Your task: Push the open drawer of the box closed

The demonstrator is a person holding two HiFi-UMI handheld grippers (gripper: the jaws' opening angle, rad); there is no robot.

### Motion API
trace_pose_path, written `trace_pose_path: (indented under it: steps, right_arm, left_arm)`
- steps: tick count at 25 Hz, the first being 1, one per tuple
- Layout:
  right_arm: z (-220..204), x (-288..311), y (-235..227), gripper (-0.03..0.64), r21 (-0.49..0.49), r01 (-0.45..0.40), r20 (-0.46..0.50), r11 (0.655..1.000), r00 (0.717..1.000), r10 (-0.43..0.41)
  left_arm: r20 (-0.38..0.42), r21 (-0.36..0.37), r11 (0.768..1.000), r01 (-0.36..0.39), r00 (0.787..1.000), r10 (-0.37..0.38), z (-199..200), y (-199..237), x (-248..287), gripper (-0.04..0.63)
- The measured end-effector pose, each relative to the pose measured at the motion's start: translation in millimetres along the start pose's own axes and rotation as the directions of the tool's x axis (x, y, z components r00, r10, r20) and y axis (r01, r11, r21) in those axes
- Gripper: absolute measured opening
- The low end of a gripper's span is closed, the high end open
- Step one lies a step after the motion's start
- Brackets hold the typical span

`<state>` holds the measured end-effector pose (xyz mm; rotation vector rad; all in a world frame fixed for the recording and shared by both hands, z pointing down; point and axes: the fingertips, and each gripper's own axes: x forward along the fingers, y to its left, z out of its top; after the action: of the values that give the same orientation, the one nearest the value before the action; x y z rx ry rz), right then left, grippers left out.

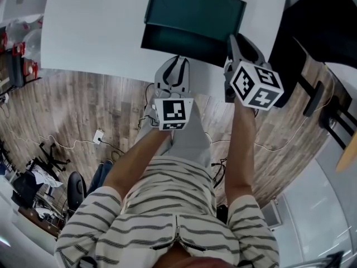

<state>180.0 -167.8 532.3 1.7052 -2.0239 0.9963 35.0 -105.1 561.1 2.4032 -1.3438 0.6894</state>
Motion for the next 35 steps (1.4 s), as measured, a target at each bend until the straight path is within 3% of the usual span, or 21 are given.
trace_pose_path:
  steps: [35]
  right_arm:
    - [-1, 1, 2, 0.084, -0.009, -0.008, -0.016, 1.0, 1.0, 0.008]
  left_arm:
    - [-0.004, 0.006, 1.0, 0.007, 1.0, -0.007, 16, 6, 24, 0.066]
